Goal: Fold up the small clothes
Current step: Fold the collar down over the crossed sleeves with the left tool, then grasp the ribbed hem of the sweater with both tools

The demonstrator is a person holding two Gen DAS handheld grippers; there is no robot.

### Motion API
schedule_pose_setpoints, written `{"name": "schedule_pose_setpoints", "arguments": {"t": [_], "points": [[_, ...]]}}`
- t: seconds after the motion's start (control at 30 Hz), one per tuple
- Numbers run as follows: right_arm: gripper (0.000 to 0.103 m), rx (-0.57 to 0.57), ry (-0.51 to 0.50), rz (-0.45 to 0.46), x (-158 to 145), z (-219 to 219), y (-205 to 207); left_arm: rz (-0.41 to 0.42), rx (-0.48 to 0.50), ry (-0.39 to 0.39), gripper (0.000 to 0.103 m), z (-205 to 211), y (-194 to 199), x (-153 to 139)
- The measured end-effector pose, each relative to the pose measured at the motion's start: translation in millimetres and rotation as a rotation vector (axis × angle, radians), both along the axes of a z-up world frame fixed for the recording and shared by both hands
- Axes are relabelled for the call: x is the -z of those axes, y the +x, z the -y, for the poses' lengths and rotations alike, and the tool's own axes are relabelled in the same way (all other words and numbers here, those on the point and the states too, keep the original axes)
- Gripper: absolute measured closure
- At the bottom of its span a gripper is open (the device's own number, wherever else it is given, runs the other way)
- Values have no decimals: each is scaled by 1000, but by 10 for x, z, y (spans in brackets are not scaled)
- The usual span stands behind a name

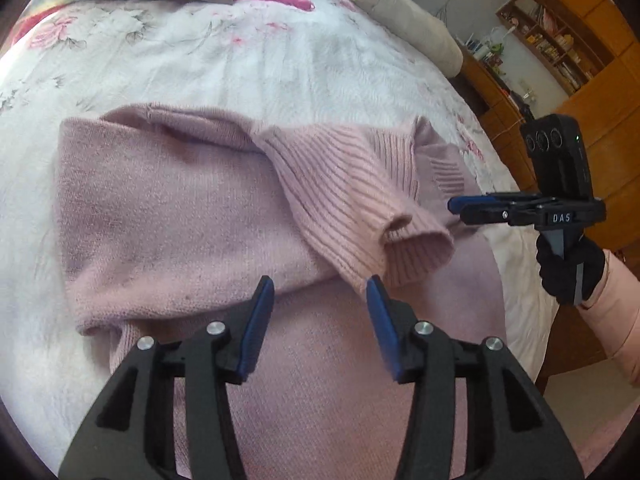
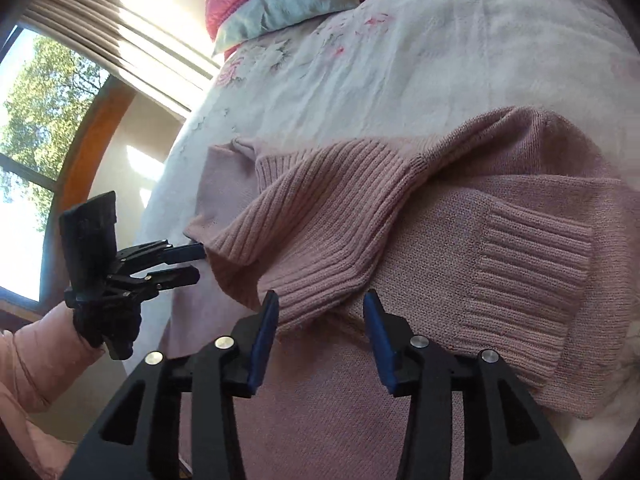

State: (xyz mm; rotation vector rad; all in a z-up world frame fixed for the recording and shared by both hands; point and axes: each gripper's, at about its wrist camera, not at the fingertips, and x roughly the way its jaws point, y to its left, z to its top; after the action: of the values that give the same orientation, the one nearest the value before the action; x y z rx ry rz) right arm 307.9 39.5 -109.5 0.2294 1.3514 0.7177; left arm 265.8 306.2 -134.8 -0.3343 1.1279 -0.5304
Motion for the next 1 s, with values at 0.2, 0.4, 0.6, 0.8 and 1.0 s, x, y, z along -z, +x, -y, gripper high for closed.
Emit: {"name": "schedule_pose_setpoints", "arguments": {"t": [0.2,0.4,0.6,0.8,1.0], "points": [[41,157,-6,-130,194,-82,190,72,-30,33,43,344,326,-240],[82,197,-23,-213,439,-85,119,-59,-30,137,47,528,392,124],[96,230,-27,-198,380,51,-6,-110,-70,112,43,470,215,281],[96,223,-105,-192,523,38,-20,-109,-63,138,40,503,210,384],[93,233,-77,-181,529,62,-48,-124,-66,135,41,471,209,342]]}}
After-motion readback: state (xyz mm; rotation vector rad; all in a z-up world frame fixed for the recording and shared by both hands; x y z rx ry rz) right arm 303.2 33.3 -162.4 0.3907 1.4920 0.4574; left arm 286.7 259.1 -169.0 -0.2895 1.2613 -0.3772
